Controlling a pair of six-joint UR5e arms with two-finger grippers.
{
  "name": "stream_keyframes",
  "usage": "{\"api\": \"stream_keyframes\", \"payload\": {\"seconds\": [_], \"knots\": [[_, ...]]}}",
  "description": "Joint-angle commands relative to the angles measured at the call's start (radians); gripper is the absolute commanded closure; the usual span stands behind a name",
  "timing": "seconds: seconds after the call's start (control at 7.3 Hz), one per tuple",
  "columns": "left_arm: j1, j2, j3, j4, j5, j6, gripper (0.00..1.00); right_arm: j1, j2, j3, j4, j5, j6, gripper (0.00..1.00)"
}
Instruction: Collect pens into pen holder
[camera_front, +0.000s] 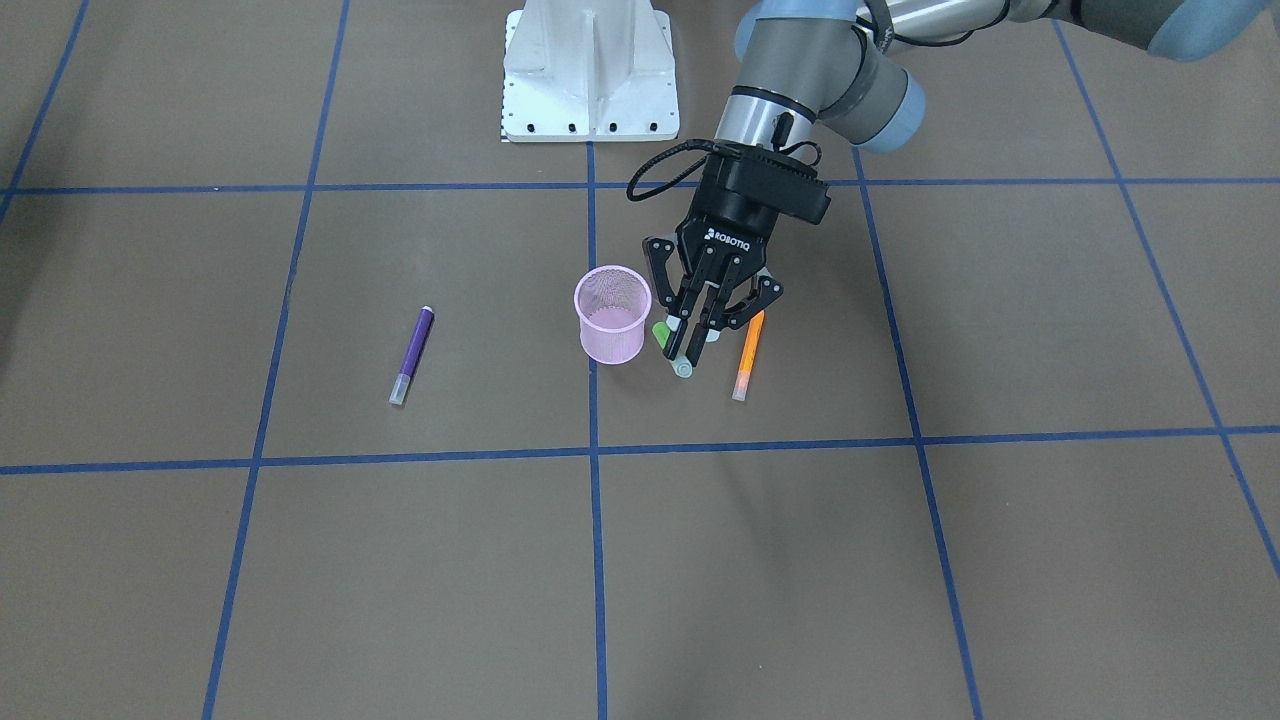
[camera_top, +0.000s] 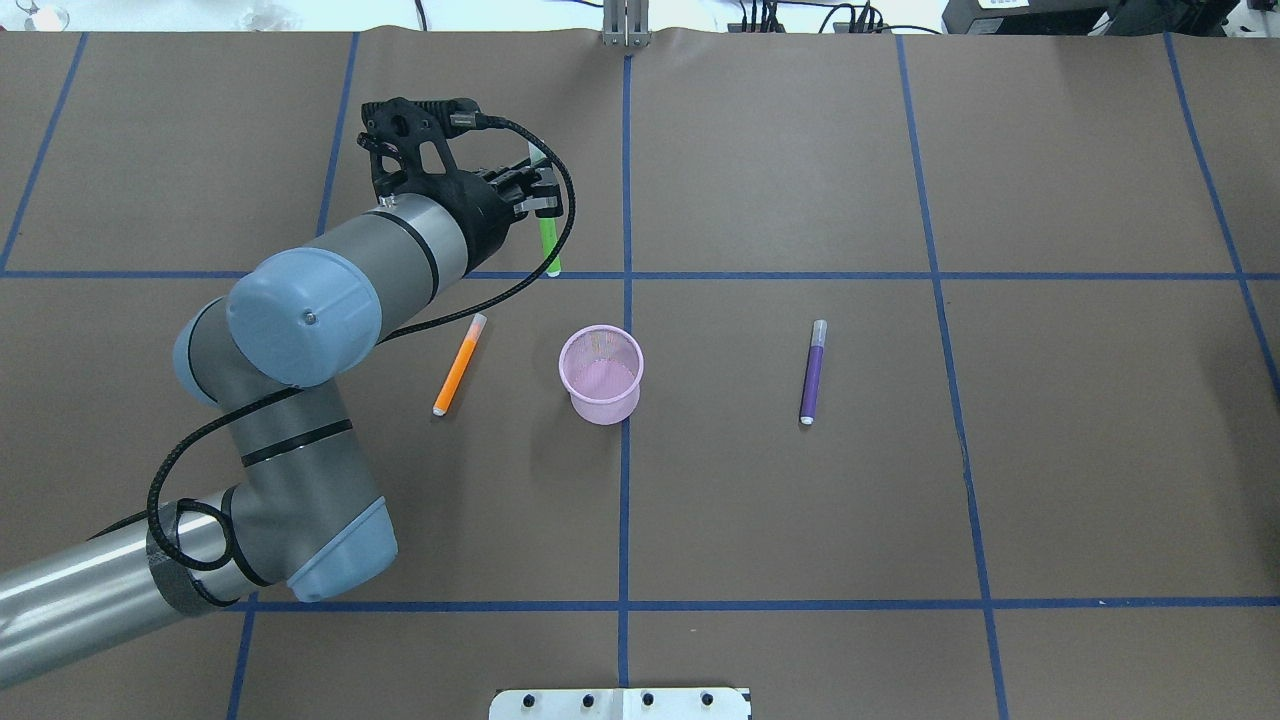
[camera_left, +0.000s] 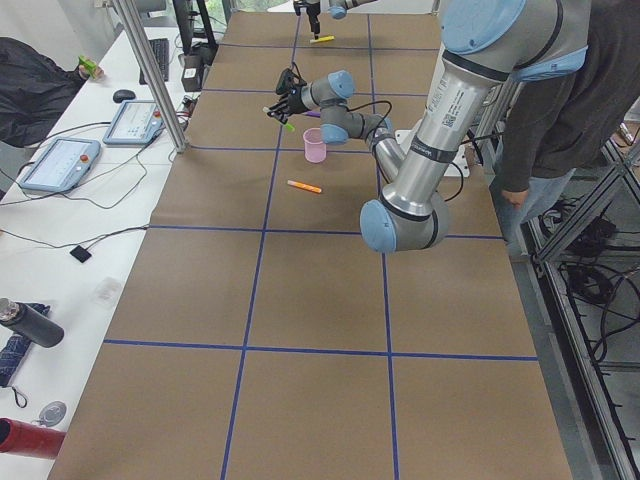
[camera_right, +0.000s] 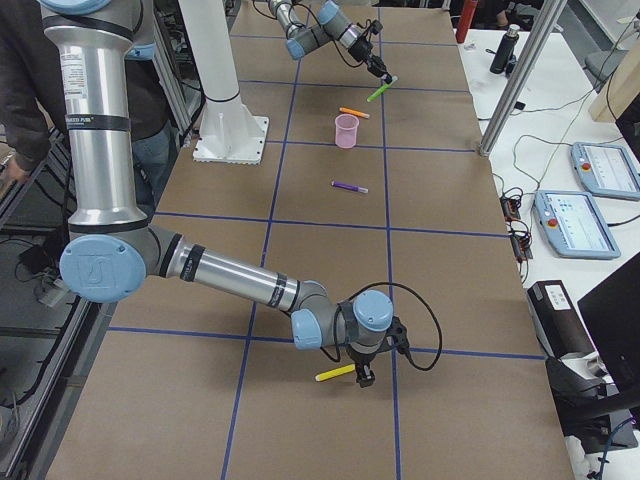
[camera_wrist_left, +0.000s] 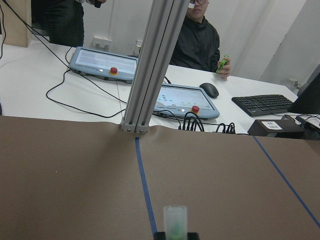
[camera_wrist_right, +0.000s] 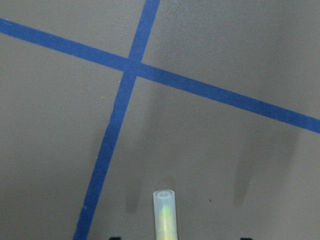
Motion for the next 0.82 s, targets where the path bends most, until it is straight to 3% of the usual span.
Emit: {"api": "stream_keyframes", "payload": {"seconds": [0.0,0.68], "knots": [[0.001,0.0,0.007,-0.001,-0.001,0.0,1.0,-0.016,0.005,-0.001,0.0,-0.005,-0.001,0.25],[0.001,-0.006,0.015,-0.002,-0.001,0.0,1.0,-0.016,0.008,-0.035,0.0,0.002,-0.052,0.38]]}}
